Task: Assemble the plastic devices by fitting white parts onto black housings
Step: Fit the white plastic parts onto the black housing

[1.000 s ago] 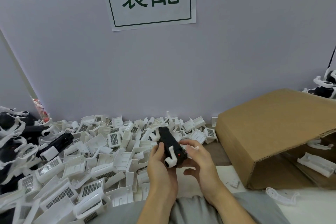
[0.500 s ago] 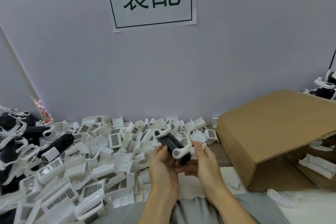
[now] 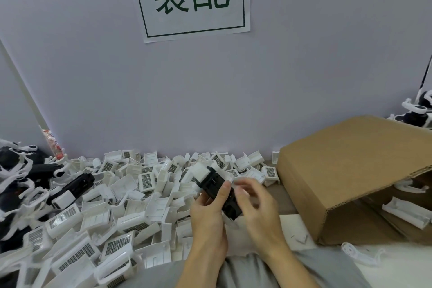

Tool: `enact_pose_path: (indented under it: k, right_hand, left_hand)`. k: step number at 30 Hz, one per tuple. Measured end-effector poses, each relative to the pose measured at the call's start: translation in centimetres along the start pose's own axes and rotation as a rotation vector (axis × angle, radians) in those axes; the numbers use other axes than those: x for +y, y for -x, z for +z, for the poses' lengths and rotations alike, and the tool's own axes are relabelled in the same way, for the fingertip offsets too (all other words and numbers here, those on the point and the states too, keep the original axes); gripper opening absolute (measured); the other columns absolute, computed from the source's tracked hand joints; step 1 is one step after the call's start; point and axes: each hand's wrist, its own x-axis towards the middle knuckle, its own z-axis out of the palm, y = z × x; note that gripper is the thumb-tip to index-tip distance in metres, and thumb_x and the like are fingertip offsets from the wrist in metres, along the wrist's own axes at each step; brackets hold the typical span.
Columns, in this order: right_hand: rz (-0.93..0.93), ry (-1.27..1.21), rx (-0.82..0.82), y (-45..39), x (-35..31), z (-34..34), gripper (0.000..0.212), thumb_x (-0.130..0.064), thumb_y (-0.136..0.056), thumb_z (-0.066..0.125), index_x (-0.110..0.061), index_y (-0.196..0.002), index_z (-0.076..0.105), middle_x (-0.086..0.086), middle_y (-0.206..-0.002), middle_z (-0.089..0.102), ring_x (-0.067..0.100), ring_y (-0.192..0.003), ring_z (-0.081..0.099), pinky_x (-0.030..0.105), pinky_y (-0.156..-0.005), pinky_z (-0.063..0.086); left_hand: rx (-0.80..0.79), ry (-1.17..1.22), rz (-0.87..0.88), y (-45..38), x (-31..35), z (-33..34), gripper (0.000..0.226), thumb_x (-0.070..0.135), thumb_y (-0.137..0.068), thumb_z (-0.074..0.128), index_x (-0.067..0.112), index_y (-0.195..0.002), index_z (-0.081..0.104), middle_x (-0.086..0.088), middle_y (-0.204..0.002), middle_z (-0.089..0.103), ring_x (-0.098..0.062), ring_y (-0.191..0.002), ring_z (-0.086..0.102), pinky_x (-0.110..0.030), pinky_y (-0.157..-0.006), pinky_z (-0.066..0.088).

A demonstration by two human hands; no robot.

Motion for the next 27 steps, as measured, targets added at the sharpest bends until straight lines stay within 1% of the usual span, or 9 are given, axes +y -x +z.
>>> enact_pose_path:
  k: [2,6,10,15,18,20,22,25,27]
  right_hand:
    - [0.016,0.014,-0.079,0.1,0.1,0.4,0.007,-0.027,-0.092,0.062,-0.029,-0.093,0.069,-0.009,-0.09,0.073,0.007,-0.089,0.069,0.021,-0.075,0.054]
    - [0.03,0.049,-0.009,-0.2,0.5,0.1,0.022,-0.014,-0.1,0.058,-0.028,-0.089,0.069,-0.011,-0.088,0.073,0.007,-0.082,0.067,0.018,-0.072,0.052]
    - [0.026,-0.021,0.009,-0.2,0.3,0.0,0.027,-0.01,-0.101,0.053,-0.019,-0.089,0.076,0.002,-0.092,0.073,0.02,-0.091,0.068,0.038,-0.08,0.056]
    - [0.084,0.073,0.145,-0.6,0.7,-0.2,0.032,-0.003,-0.097,0.049,-0.028,-0.103,0.068,-0.008,-0.104,0.068,0.005,-0.1,0.062,0.019,-0.082,0.047]
    - [0.129,0.157,0.151,-0.7,1.3,-0.4,0.038,0.004,-0.091,0.049,-0.03,-0.1,0.063,-0.005,-0.101,0.066,0.01,-0.096,0.062,0.015,-0.076,0.044]
    - [0.128,0.232,0.063,-0.5,1.2,-0.2,0.04,0.005,-0.089,0.049,-0.032,-0.1,0.062,-0.007,-0.101,0.066,0.01,-0.097,0.062,0.013,-0.077,0.045]
    - [0.085,0.35,-0.08,-0.3,1.4,0.0,0.037,0.002,-0.088,0.052,-0.027,-0.107,0.064,-0.008,-0.116,0.063,0.011,-0.111,0.057,0.022,-0.093,0.046]
    - [0.043,0.621,-0.372,0.1,1.7,0.3,0.039,-0.016,-0.088,0.053,-0.029,-0.124,0.059,-0.016,-0.154,0.031,0.014,-0.139,0.03,0.036,-0.112,0.03]
    - [0.078,0.71,-0.51,0.4,1.6,0.5,0.046,-0.025,-0.089,0.049,-0.039,-0.133,0.049,-0.024,-0.159,0.013,0.011,-0.146,0.014,0.044,-0.113,0.023]
  left_hand:
    - [-0.007,-0.022,-0.003,0.0,-0.1,-0.1,0.041,0.026,-0.069,0.081,-0.004,-0.096,0.073,-0.025,-0.091,0.073,-0.033,-0.08,0.071,-0.035,-0.068,0.057]
    - [-0.027,-0.059,0.0,-0.1,-0.1,0.1,0.033,0.03,-0.094,0.064,0.0,-0.107,0.073,-0.031,-0.109,0.07,-0.045,-0.105,0.067,-0.041,-0.079,0.054]
    - [0.0,-0.082,0.03,-0.1,-0.4,0.4,0.035,0.034,-0.102,0.052,0.007,-0.11,0.071,-0.024,-0.113,0.071,-0.045,-0.114,0.063,-0.059,-0.105,0.046]
    - [0.09,0.016,0.027,-0.5,0.4,0.4,0.037,0.041,-0.105,0.044,0.015,-0.12,0.064,-0.01,-0.099,0.077,-0.033,-0.093,0.071,-0.041,-0.079,0.054]
    - [0.159,0.103,0.052,-1.0,1.9,0.1,0.037,0.039,-0.106,0.044,0.013,-0.123,0.064,-0.013,-0.101,0.076,-0.03,-0.094,0.07,-0.043,-0.082,0.057]
    - [0.193,0.149,0.087,-1.2,2.9,-0.4,0.034,0.037,-0.106,0.043,0.016,-0.123,0.064,-0.013,-0.102,0.075,-0.028,-0.092,0.069,-0.04,-0.076,0.057]
    - [0.229,0.191,0.121,-1.3,3.7,-0.8,0.029,0.035,-0.107,0.043,0.019,-0.12,0.063,-0.015,-0.108,0.072,-0.027,-0.092,0.068,-0.039,-0.077,0.056]
    - [0.264,0.197,0.14,-1.2,4.3,-1.1,0.025,0.035,-0.107,0.042,0.022,-0.109,0.064,-0.015,-0.108,0.07,-0.025,-0.094,0.068,-0.044,-0.088,0.055]
    - [0.263,0.185,0.126,-1.0,4.3,-0.9,0.027,0.035,-0.107,0.043,0.02,-0.111,0.064,-0.017,-0.111,0.07,-0.028,-0.097,0.066,-0.048,-0.095,0.051]
